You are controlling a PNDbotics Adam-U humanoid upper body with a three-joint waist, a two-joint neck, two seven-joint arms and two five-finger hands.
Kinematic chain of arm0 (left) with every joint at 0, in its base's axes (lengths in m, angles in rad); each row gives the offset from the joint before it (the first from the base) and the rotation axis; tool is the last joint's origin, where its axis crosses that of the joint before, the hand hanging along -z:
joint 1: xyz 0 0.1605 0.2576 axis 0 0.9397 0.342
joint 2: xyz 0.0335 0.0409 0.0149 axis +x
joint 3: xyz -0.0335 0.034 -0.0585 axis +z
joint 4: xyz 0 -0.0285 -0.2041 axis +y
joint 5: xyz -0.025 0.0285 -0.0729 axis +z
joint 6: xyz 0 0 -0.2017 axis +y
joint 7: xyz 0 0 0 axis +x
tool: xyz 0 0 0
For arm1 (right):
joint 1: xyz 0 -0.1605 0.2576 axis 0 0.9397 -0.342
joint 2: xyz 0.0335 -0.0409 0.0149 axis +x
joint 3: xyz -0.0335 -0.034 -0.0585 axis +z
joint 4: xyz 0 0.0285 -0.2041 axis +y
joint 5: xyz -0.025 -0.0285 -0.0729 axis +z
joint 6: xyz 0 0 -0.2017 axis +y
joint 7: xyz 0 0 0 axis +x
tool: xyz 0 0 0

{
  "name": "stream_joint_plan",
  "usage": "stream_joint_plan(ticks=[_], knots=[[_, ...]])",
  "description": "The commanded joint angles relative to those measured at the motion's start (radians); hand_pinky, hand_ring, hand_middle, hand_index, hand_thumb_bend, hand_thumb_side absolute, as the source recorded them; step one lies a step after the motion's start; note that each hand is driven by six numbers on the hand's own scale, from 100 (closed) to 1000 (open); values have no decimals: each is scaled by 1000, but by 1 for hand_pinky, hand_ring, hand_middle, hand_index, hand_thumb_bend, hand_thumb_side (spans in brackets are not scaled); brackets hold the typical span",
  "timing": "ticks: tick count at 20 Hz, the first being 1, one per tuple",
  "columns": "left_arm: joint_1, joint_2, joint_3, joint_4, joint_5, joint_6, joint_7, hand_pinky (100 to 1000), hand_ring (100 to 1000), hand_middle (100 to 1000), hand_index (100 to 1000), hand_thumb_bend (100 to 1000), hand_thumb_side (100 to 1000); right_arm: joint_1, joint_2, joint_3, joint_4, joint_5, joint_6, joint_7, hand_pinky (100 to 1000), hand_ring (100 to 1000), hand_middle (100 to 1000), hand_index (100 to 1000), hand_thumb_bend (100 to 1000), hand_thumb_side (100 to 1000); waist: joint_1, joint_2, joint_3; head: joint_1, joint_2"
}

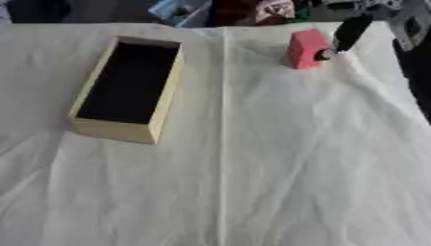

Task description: Pick up objects on the table and place them in the box.

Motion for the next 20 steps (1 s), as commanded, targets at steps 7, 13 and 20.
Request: stream_joint_plan(ticks=[7,13,20], knots=[[-17,33,0,-20,1,-3,-4,563,544,539,688,100,114,-22,-38,-23,-14,12,-100,120,945,984,989,1000,474,120,-13,25,8,-14,-31],[-18,31,1,-20,0,-4,-3,561,543,538,687,100,118,-20,-42,-41,2,44,-82,102,891,911,985,1000,457,104,-6,50,11,-22,-45],[-18,28,1,-20,-3,-4,-4,559,541,537,686,100,123,-30,-43,-67,12,38,-58,67,897,915,980,1000,421,120,5,73,13,-32,-60]])
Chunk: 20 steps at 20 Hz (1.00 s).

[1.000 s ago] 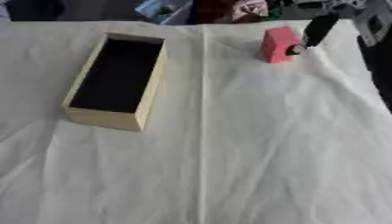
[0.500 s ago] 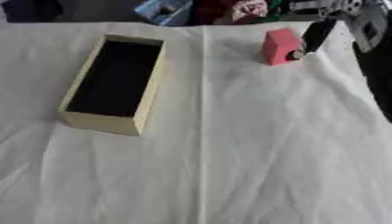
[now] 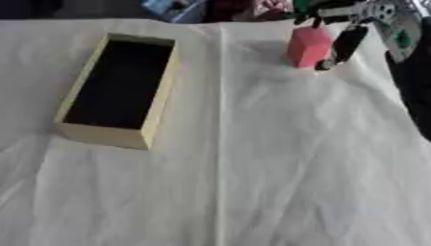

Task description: Pick up objects on the table and place them in the box.

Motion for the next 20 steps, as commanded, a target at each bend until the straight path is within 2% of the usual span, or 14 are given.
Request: stream_joint_plan(ticks=[1,8,15,20], knots=[[-8,21,1,-20,-1,-2,-1,559,541,537,686,100,123,-30,-35,-20,-3,-8,-63,53,897,914,978,1000,414,122,7,-2,1,-5,-14],[-9,19,0,-20,-4,-1,-3,558,539,535,686,100,126,-48,-43,-35,-3,-13,-53,17,895,918,975,1000,410,121,11,10,0,-6,-29],[6,20,2,-20,-8,3,-9,558,538,535,685,100,126,-102,-60,-42,-55,9,-58,32,891,911,967,1000,406,116,17,3,-9,3,-15],[3,21,2,-20,-9,3,-10,558,539,535,685,100,128,-111,-63,-49,-71,36,-49,28,896,923,986,1000,428,107,12,6,-8,-1,-20]])
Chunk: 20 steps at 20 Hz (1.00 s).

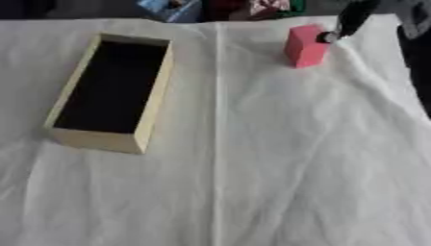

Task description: Pick up objects on the table and place them in the box.

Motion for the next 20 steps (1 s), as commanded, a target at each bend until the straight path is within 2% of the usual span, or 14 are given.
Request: stream_joint_plan(ticks=[1,20], knots=[[-8,22,2,-20,-3,-1,-3,558,539,535,685,100,128,-25,-36,-12,-24,26,-38,36,897,924,985,1000,430,106,8,-9,3,-2,-8],[-34,22,2,-20,-5,-6,-1,556,537,533,685,100,134,-8,-36,-35,20,82,-30,11,903,942,1000,1000,453,100,-8,47,42,-51,-74]])
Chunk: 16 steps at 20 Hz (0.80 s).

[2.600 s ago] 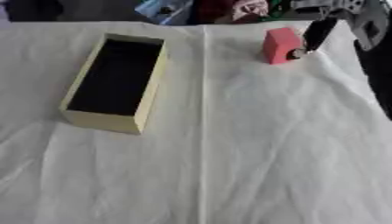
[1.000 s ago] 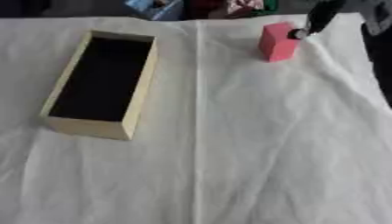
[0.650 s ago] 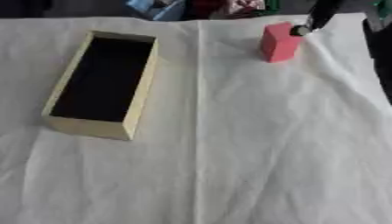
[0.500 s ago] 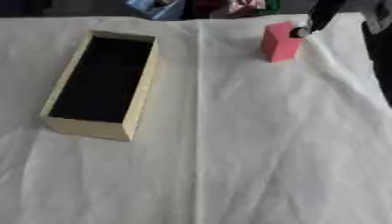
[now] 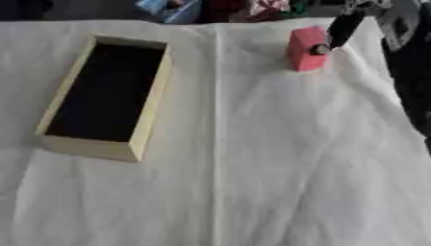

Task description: Pick up objects on the table and place them in the box.

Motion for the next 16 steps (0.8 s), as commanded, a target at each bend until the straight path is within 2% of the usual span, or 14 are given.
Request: stream_joint_plan(ticks=[1,5,13,14,16], knots=[[-13,23,1,-20,-2,-6,-2,556,537,533,685,100,134,-12,-37,-9,-1,24,-20,20,904,948,1000,1000,452,100,-8,-6,4,-10,-22],[-15,22,2,-20,-2,-6,-3,557,537,533,685,100,136,-2,-40,-11,8,44,-19,24,903,949,1000,1000,451,100,-10,2,7,-14,-28],[-18,20,1,-20,-1,-4,-8,557,538,532,684,100,140,6,-35,-1,24,66,-11,74,896,948,990,1000,380,100,-11,9,5,-11,-26],[-19,20,1,-20,-1,-4,-8,558,538,532,684,100,140,6,-33,-3,24,68,-7,74,894,945,981,1000,364,100,-11,9,5,-12,-27],[-20,20,1,-20,0,-4,-8,558,538,532,684,100,141,6,-30,-7,22,68,2,63,886,931,945,981,251,100,-11,10,6,-12,-28]])
